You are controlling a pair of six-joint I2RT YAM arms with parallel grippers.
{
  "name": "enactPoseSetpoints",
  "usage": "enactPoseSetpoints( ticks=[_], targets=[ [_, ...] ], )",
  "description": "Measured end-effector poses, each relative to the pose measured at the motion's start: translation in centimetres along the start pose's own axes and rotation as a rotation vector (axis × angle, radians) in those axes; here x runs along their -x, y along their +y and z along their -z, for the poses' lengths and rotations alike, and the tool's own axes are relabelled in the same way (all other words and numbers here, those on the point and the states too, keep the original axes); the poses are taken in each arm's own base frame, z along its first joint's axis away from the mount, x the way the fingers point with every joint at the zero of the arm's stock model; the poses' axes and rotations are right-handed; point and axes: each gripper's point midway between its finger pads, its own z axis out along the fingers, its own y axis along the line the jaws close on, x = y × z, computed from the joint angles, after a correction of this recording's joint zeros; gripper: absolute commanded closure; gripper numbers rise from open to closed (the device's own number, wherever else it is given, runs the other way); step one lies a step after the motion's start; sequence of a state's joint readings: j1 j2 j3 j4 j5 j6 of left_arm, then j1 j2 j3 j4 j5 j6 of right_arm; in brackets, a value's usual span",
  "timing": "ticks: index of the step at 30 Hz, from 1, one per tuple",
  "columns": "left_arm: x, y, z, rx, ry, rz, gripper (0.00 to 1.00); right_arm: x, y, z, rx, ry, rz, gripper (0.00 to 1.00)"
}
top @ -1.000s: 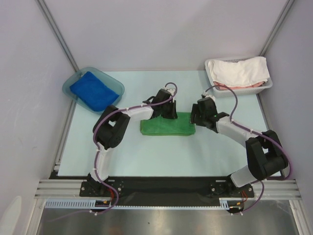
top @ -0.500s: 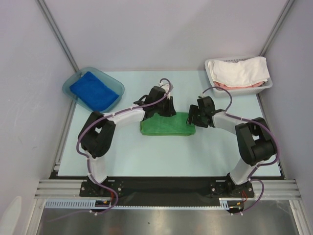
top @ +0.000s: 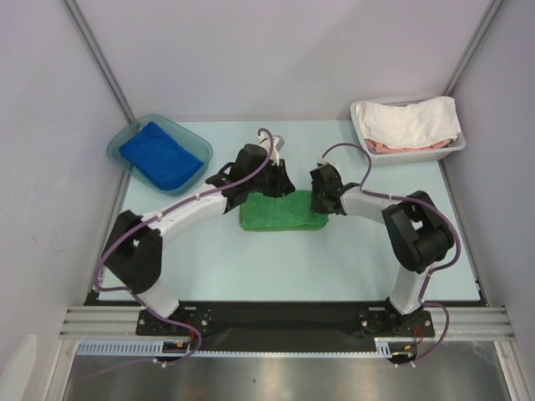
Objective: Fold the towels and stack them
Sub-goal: Neatly place the folded towel into the bin
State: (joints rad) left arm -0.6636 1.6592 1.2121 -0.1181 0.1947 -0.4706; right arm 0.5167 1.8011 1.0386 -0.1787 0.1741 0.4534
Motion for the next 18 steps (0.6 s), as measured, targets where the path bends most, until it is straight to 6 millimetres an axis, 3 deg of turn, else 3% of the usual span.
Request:
enactPoseSetpoints(
  ticks=[6, 10, 18],
  targets=[
    [1.9, -1.7, 3.7, -0.029, -0.062, -0.021, 0.78, 0.3, 0.2, -0.3, -0.072, -0.005, 0.037, 0.99],
    [2.7, -2.5, 6.4, -0.033, -0.088, -0.047, 0.79, 1.1, -0.1, -0.5, -0.161, -0.012, 0.111, 1.0],
    [3.7, -2.9, 11.3, -0.021, -0.136, -0.113, 0.8, 8.4, -4.4, -3.4, -0.509, -0.117, 0.365, 1.0]
  ],
)
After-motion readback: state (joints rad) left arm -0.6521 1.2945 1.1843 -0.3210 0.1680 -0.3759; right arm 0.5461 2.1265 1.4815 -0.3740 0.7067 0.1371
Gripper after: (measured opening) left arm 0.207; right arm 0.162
